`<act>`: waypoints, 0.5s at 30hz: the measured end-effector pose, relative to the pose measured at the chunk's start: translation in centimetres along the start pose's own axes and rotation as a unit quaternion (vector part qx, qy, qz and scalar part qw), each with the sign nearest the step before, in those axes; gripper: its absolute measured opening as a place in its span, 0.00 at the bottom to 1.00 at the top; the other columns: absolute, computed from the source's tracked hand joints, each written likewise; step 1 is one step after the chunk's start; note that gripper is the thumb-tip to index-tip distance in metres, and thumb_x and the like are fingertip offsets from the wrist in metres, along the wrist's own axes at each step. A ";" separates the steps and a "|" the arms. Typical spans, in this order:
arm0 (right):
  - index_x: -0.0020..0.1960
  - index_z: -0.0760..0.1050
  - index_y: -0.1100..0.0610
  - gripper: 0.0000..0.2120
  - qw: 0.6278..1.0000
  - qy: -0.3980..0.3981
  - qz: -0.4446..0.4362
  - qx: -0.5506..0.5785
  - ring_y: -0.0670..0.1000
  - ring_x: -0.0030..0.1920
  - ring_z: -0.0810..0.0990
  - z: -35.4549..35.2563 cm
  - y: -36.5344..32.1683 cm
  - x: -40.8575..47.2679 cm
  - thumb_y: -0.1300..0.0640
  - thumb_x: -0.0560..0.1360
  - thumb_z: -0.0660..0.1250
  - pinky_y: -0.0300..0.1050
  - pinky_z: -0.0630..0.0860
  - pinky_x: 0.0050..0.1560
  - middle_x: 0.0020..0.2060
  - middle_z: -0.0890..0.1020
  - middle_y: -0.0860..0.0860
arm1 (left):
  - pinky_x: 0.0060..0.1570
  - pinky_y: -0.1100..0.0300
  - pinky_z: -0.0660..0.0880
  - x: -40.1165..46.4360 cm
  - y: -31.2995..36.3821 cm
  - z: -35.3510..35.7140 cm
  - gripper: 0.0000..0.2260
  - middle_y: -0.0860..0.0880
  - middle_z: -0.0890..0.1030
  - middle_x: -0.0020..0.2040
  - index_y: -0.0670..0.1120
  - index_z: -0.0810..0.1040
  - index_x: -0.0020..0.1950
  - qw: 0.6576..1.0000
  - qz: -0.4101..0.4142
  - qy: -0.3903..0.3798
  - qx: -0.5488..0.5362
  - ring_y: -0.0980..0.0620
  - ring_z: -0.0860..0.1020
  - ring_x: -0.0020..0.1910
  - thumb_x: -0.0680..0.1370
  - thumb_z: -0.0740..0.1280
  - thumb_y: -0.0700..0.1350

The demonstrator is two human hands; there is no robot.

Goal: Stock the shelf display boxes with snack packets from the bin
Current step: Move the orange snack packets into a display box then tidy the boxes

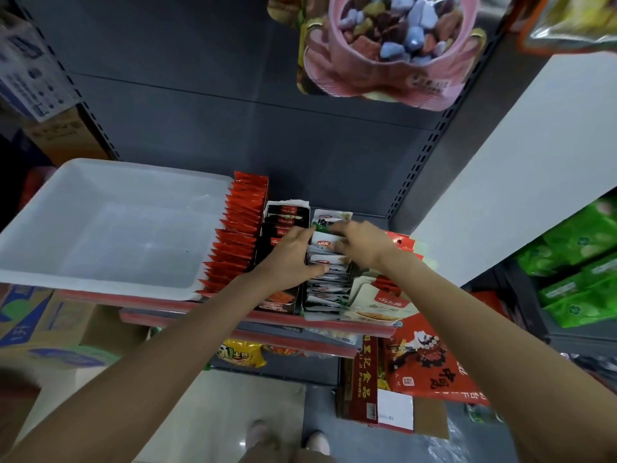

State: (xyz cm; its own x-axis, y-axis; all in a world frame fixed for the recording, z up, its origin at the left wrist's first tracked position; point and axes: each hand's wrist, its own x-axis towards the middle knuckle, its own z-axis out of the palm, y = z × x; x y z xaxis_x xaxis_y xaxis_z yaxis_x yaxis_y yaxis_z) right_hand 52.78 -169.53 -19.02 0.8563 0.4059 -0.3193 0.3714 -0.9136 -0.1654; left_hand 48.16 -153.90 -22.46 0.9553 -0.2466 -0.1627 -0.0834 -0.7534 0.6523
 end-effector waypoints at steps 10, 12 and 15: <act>0.67 0.72 0.58 0.18 0.996 0.030 0.004 0.080 0.60 0.61 0.75 -1.6 1.5 0.6 0.65 0.80 0.54 0.48 0.69 0.62 0.61 0.78 0.59 | 0.70 0.55 0.59 -0.7 -0.4 -1.1 0.19 0.52 0.64 0.73 0.49 0.71 0.70 0.961 0.158 0.050 0.222 0.54 0.60 0.71 0.79 0.60 0.52; 0.67 0.72 0.57 0.17 0.998 0.013 0.009 0.062 0.60 0.61 0.75 -1.3 1.7 0.8 0.61 0.79 0.57 0.48 0.71 0.61 0.60 0.78 0.59 | 0.71 0.53 0.60 -1.1 -0.8 -1.1 0.18 0.52 0.66 0.73 0.49 0.72 0.69 0.960 0.181 0.024 0.214 0.53 0.61 0.71 0.80 0.59 0.51; 0.67 0.71 0.54 0.19 0.998 0.020 0.020 0.051 0.59 0.60 0.76 -0.8 1.7 0.9 0.54 0.78 0.64 0.49 0.73 0.59 0.59 0.79 0.58 | 0.71 0.56 0.61 -1.4 -0.9 -1.1 0.17 0.51 0.67 0.72 0.50 0.71 0.69 0.970 0.163 0.003 0.180 0.54 0.62 0.70 0.81 0.59 0.50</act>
State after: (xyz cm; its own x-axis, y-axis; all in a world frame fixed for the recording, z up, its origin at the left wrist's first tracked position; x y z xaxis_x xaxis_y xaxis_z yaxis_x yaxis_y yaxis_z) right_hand 54.48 -170.70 -18.90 0.8840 0.3669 -0.2896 0.3005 -0.9207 -0.2489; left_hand 47.20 -152.17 -21.98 0.8636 -0.5040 0.0135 -0.4732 -0.8009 0.3669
